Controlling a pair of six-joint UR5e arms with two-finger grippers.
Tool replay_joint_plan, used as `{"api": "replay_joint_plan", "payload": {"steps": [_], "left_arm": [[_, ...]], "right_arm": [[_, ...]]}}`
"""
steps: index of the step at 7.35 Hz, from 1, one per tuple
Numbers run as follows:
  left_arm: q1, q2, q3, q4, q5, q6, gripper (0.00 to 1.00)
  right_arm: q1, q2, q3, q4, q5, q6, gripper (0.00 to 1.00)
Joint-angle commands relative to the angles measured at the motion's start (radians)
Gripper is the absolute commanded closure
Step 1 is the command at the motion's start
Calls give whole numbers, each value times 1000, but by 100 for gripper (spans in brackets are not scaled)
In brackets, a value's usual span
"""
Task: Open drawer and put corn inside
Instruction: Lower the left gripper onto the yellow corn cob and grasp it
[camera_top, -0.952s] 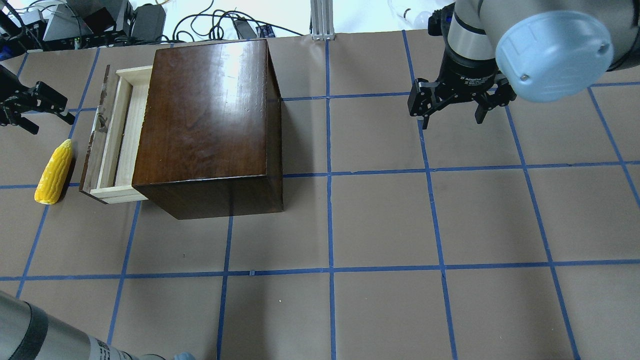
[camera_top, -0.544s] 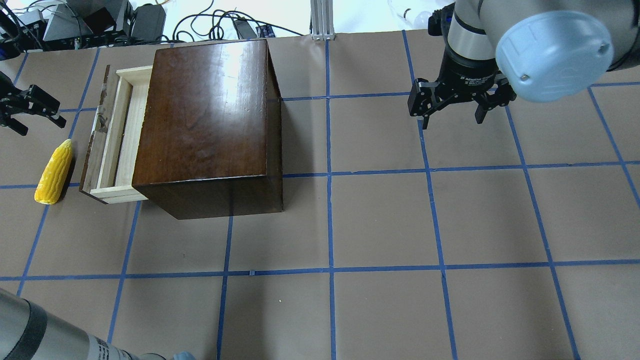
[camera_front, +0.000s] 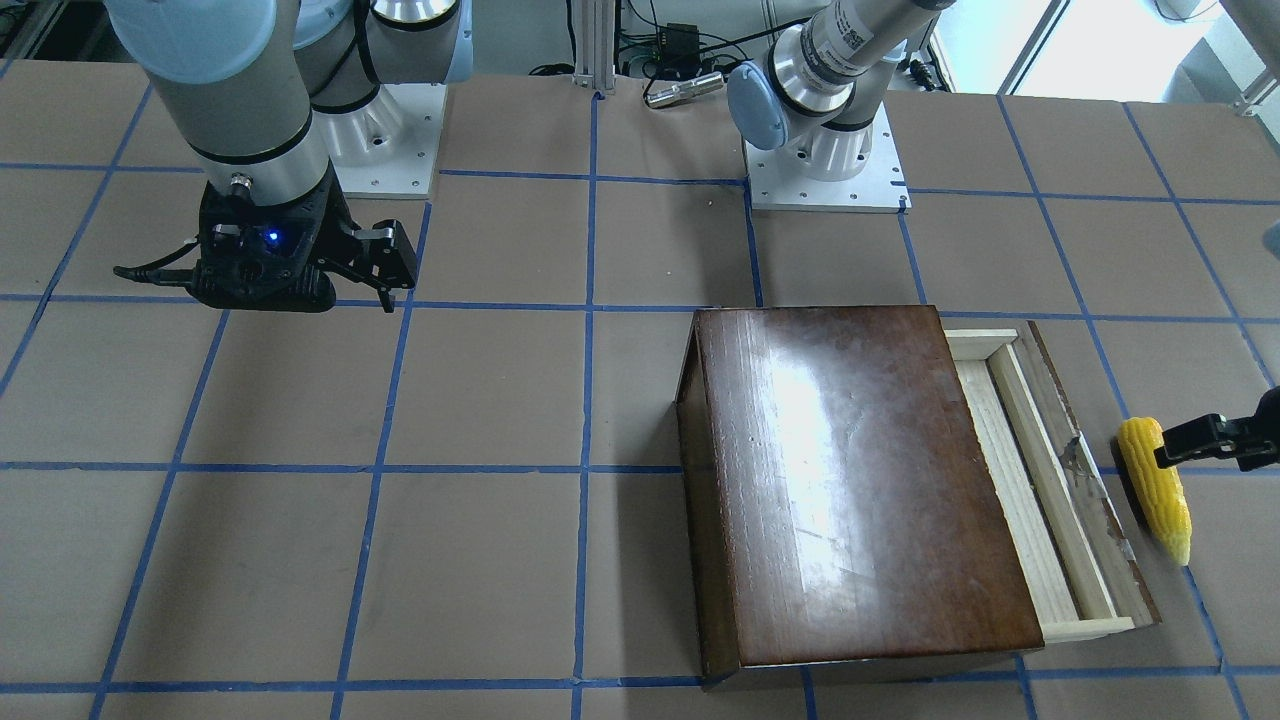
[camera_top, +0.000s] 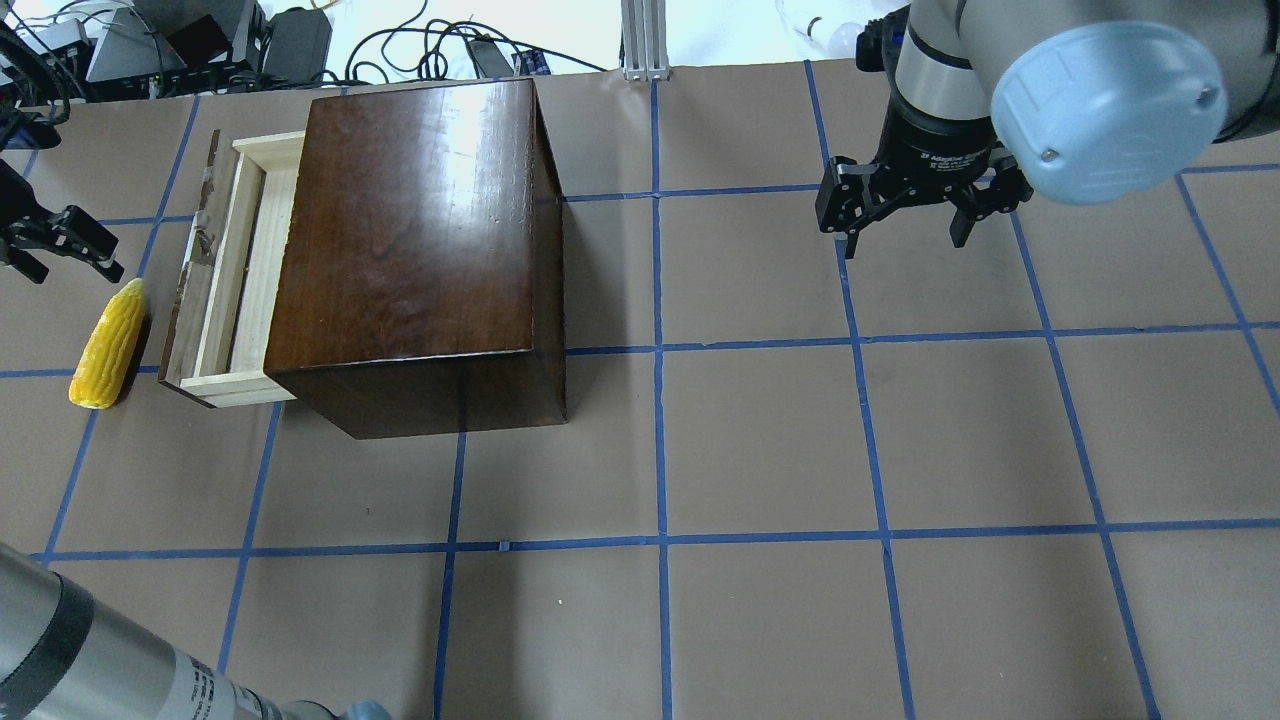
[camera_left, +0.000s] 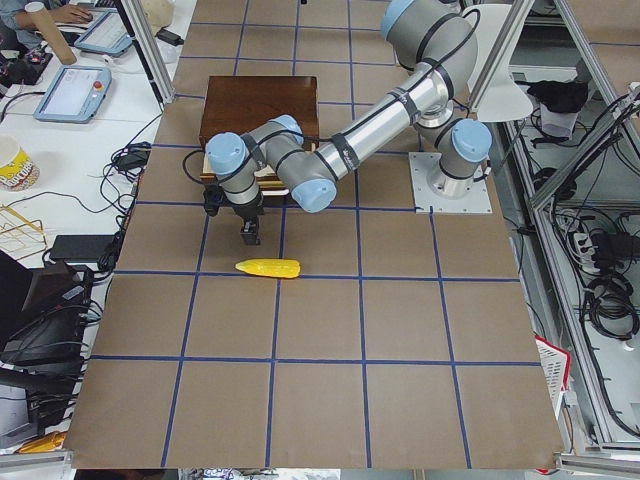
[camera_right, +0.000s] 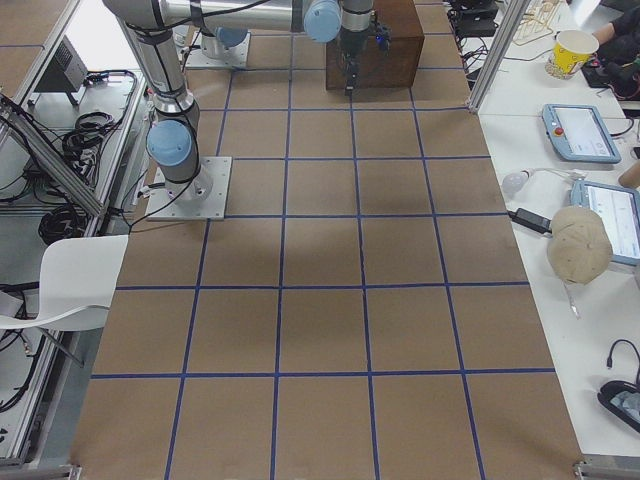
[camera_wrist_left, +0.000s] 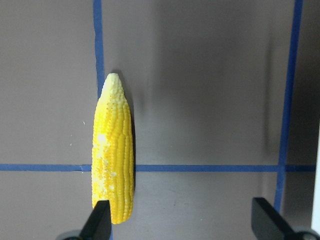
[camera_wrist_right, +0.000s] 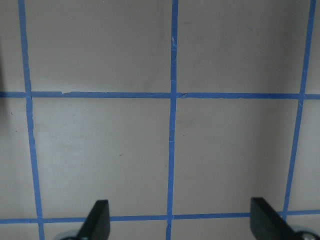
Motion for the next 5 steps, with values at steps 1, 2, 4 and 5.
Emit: {"api": "replay_joint_plan", "payload": {"steps": [1, 2, 4, 5], "left_arm": [[49, -52, -29, 43, 7, 98, 0], [68, -66, -45, 76, 7, 144, 0], [99, -90, -88, 131, 1, 232, 0], [108, -98, -118, 185, 4, 291, 0]], "right_arm": [[0, 0, 0, 0, 0, 0, 0], [0, 0, 0, 0, 0, 0, 0], [0, 0, 0, 0, 0, 0, 0], [0, 0, 0, 0, 0, 0, 0]]}}
